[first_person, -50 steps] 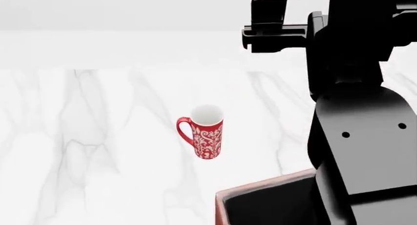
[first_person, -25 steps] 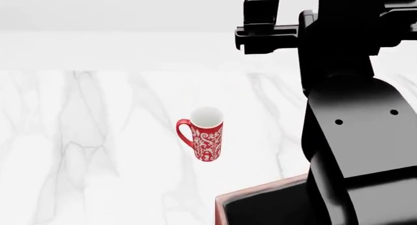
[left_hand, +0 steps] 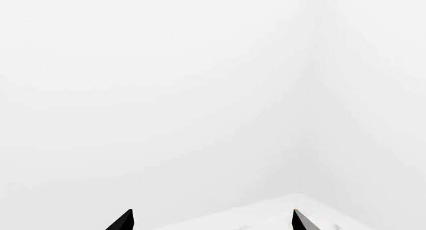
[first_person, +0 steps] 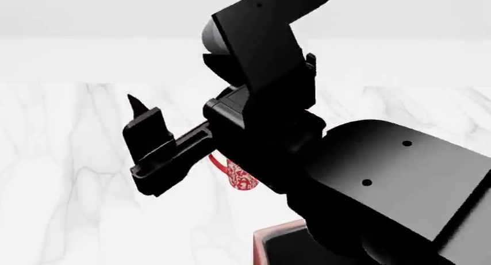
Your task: Pick up the book and place it in the right compartment of the caddy.
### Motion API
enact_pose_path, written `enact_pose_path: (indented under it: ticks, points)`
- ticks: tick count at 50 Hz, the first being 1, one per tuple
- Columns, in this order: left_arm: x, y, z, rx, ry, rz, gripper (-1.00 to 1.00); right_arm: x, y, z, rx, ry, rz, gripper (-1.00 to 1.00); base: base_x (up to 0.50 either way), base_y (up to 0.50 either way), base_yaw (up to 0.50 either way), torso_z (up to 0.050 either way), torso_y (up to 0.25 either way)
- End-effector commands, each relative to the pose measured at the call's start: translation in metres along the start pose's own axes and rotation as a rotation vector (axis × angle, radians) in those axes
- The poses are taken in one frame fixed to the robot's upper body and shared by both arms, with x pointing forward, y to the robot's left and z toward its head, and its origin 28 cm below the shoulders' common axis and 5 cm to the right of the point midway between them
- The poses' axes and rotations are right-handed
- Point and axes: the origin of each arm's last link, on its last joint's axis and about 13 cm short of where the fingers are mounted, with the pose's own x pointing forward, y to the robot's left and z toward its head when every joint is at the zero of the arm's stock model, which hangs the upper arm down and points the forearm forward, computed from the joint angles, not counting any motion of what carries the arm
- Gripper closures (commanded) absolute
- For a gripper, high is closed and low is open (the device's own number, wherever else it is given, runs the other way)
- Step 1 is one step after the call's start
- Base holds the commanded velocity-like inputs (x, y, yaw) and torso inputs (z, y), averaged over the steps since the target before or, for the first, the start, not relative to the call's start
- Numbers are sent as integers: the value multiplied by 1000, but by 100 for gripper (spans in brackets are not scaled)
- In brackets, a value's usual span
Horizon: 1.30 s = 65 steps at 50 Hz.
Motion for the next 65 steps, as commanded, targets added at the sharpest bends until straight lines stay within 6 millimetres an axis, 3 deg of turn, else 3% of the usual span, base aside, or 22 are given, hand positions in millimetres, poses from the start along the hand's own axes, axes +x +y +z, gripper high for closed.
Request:
enact_pose_path:
  ticks: [1, 4, 10, 30, 54, 65]
  points:
    - [0, -1, 0, 3, 0, -2, -100, -12, 41, -8, -78, 143, 457, -100, 0, 0, 0, 0, 0]
    - [1, -2, 1, 3, -1, -3, -100, -13, 55, -18, -146, 230, 603, -100, 0, 0, 0, 0, 0]
    - [0, 0, -2, 2, 6, -1, -100, -12, 68, -24, -153, 305, 704, -100, 0, 0, 0, 0, 0]
    - [0, 1, -2, 0, 9, 3, -100, -14, 73, -40, -158, 357, 738, -100, 0, 0, 0, 0, 0]
    - [-1, 1, -4, -1, 12, 4, -100, 11, 46, -74, -96, 471, 617, -100, 0, 0, 0, 0, 0]
    - [-1, 2, -6, -1, 17, 4, -100, 24, 47, -91, -81, 509, 627, -100, 0, 0, 0, 0, 0]
